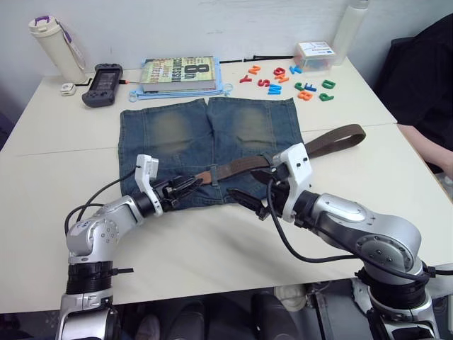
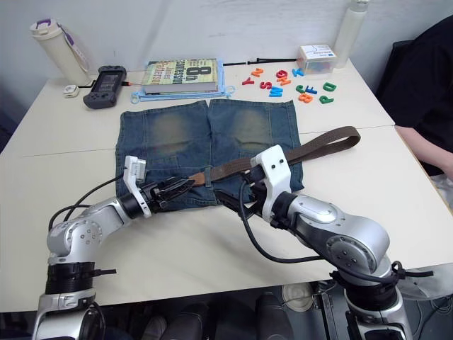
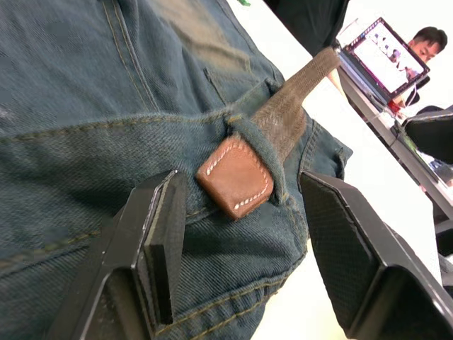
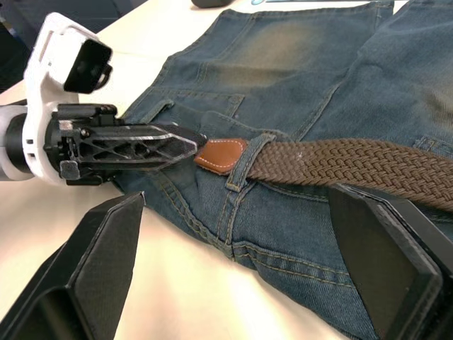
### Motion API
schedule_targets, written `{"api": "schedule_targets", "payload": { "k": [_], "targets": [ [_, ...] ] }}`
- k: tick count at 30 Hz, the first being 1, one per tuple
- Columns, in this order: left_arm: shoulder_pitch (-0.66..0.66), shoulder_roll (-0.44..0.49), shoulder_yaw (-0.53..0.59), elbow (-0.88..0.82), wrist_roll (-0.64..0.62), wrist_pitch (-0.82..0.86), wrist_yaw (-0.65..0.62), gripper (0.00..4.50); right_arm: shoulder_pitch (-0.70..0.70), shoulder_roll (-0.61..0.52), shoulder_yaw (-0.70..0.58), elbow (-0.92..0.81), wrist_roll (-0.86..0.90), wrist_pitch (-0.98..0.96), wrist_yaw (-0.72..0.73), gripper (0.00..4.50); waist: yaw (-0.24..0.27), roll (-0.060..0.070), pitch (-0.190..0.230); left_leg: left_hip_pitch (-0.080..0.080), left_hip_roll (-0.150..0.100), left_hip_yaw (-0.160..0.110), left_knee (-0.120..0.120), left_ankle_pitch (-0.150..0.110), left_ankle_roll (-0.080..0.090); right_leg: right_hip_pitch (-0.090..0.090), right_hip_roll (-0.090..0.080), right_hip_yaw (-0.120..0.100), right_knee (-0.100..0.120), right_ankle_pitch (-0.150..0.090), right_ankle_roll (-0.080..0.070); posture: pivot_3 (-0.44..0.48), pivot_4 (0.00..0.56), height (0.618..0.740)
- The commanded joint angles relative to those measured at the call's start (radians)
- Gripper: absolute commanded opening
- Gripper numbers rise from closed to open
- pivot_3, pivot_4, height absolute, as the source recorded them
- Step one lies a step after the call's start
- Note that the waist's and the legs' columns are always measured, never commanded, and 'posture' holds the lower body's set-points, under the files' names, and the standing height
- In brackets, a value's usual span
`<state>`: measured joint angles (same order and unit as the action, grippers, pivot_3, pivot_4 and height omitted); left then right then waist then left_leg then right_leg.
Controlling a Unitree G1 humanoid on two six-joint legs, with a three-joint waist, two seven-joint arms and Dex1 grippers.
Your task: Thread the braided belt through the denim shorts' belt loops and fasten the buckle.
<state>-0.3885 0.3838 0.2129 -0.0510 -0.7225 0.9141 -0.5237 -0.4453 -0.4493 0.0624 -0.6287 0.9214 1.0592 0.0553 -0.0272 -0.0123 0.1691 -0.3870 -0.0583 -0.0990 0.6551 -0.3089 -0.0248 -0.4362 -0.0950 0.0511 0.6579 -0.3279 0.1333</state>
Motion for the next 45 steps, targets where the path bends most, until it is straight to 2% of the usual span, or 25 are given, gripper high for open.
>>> {"api": "schedule_targets", "payload": {
  "k": [1, 11, 24, 31, 37, 45],
  "targets": [
    [-0.001, -0.017, -0.01, 0.001, -0.009, 0.027, 0.018, 2.83, -0.001, 0.0, -0.011, -0.04, -0.028, -0.02, 0.009, 4.43, 0.0, 0.0, 0.0, 0.0, 0.0, 0.0, 0.0, 0.0, 0.0, 0.0, 0.0, 0.0, 0.0, 0.0, 0.0, 0.0, 0.15, 0.74],
    [-0.015, -0.044, 0.011, -0.017, -0.029, 0.057, 0.048, 2.83, 0.049, -0.047, 0.036, 0.088, -0.197, 0.035, 0.018, 4.43, 0.004, -0.001, 0.0, 0.001, -0.001, -0.002, 0.001, 0.0, 0.0, 0.004, 0.0, -0.002, -0.002, 0.0, 0.0, 0.0, 0.15, 0.74],
    [-0.026, -0.044, 0.128, -0.106, -0.216, 0.232, 0.113, 2.83, 0.097, 0.031, 0.058, 0.239, -0.334, 0.056, 0.04, 4.43, 0.002, -0.004, -0.002, 0.003, -0.001, -0.003, 0.001, 0.0, 0.0, 0.007, 0.0, -0.003, -0.003, 0.0, 0.0, 0.0, 0.15, 0.74],
    [-0.058, -0.069, 0.146, -0.078, -0.253, 0.244, 0.159, 2.83, 0.108, 0.056, 0.054, 0.242, -0.375, 0.068, 0.062, 4.43, 0.003, -0.009, -0.005, 0.009, -0.001, -0.003, -0.002, 0.0, 0.0, 0.012, 0.001, -0.003, -0.004, 0.0, 0.0, 0.0, 0.15, 0.74],
    [-0.069, -0.091, 0.103, -0.008, -0.18, 0.24, 0.223, 2.83, 0.102, 0.061, 0.035, 0.196, -0.382, 0.09, 0.07, 4.43, 0.002, -0.009, -0.005, 0.019, 0.0, -0.004, -0.007, 0.0, 0.001, 0.023, 0.002, -0.005, -0.011, 0.0, 0.0, 0.0, 0.15, 0.74],
    [-0.104, -0.139, 0.162, 0.057, -0.197, 0.245, 0.302, 2.83, 0.082, 0.074, 0.018, 0.169, -0.394, 0.119, 0.075, 4.43, 0.005, -0.009, -0.005, 0.018, 0.0, -0.004, -0.007, -0.001, 0.001, 0.023, 0.001, -0.005, -0.013, 0.0, 0.001, 0.0, 0.15, 0.74]
  ]
}}
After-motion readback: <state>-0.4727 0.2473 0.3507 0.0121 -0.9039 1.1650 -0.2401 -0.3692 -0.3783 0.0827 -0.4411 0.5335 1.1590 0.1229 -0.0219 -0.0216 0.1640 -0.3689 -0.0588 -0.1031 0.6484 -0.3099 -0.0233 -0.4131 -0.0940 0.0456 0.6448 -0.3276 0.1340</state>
